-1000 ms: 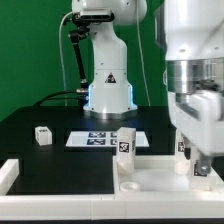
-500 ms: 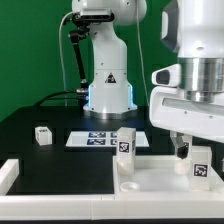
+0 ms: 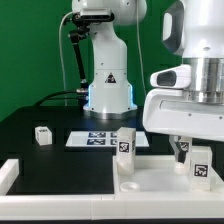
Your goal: Assemble square table
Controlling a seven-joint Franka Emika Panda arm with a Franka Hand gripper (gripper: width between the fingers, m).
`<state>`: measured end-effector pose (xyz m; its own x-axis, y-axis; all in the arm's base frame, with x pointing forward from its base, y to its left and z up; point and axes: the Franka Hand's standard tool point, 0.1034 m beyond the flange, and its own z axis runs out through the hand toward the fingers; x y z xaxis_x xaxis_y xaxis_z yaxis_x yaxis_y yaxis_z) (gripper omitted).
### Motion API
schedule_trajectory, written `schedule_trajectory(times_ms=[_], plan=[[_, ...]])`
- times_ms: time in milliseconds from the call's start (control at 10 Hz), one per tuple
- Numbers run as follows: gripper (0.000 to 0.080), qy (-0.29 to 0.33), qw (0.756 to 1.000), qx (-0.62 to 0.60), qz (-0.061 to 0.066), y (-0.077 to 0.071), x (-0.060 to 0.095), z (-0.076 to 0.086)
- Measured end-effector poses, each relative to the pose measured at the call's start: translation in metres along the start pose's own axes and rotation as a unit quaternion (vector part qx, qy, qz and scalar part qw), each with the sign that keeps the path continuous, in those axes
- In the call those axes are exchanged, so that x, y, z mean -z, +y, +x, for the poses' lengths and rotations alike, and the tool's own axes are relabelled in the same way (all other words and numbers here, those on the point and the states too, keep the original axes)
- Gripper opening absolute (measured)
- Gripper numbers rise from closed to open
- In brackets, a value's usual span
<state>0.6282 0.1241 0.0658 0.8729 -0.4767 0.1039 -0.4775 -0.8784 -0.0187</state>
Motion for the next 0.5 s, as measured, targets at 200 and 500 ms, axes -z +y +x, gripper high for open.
schedule_trajectory(times_ms=[200, 500], plan=[[0.0322, 0.000, 0.998, -0.062, 0.000, 0.0007, -0.0002, 0.0000], [0.0287, -0.001, 0.986, -0.167, -0.001, 0.0015, -0.0004, 0.0000]])
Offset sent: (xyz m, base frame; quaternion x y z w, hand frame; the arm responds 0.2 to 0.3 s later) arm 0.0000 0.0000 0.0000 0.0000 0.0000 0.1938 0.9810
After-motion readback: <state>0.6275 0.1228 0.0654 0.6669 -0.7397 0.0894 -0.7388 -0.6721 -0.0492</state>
